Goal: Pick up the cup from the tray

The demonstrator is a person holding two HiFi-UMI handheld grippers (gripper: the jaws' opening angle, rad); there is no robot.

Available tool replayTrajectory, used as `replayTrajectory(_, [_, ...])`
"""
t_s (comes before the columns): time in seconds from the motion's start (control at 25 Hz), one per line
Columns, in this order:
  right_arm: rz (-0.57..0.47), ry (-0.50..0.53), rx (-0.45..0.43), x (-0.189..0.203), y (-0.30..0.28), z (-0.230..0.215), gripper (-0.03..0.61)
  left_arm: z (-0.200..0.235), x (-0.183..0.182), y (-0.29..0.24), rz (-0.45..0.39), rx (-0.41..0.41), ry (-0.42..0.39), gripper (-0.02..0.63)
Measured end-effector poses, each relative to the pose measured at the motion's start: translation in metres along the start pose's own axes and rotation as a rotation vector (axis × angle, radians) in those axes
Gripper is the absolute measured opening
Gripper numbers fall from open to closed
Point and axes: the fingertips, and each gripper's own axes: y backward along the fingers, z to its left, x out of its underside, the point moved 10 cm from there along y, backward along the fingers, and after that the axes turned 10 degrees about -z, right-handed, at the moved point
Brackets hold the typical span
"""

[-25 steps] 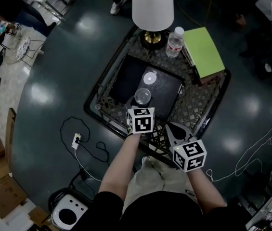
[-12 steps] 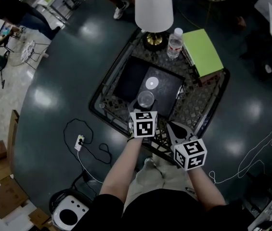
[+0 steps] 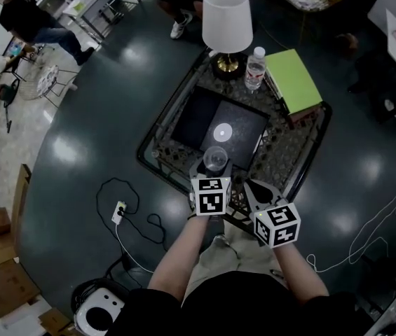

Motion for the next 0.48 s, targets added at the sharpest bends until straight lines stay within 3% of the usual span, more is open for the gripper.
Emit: replayTrajectory(0.48, [-0.016, 0.043, -0.006, 0.003, 0.019, 0.023, 0.011, -0.005, 0.003, 0.062, -0.045, 0.024, 0.012, 0.29])
